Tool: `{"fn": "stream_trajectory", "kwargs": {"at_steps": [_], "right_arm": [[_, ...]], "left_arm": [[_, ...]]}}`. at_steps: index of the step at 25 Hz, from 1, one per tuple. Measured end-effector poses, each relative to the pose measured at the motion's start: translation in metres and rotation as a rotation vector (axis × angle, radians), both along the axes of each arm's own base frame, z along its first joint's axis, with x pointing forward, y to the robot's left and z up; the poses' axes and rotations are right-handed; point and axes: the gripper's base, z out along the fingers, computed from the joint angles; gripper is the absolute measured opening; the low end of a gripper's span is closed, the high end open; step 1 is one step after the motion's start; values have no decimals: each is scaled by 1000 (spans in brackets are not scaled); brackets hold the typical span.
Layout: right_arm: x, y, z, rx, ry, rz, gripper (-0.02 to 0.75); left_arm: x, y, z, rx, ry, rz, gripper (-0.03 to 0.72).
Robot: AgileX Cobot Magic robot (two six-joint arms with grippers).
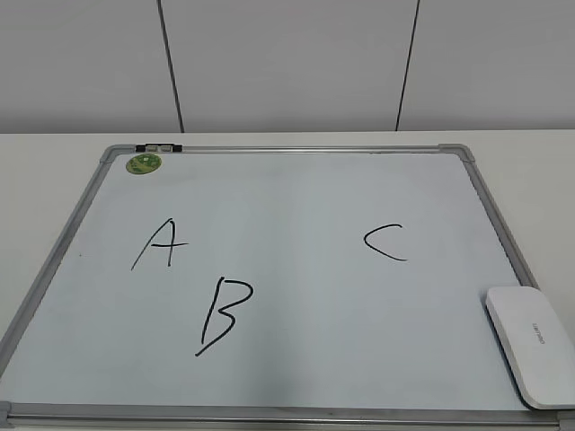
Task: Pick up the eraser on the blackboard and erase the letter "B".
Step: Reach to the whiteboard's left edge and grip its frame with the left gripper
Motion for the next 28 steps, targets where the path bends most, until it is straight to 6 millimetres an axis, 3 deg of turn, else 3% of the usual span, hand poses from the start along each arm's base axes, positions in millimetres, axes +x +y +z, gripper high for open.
{"fn": "stream_trajectory", "kwargs": {"at_steps": [23,28], "right_arm": [[0,0,0,0,0,0,587],[0,0,0,0,0,0,587]], "left_arm": [[2,0,2,-2,3,-1,630],[19,-2,18,-23,26,-11,624]]}}
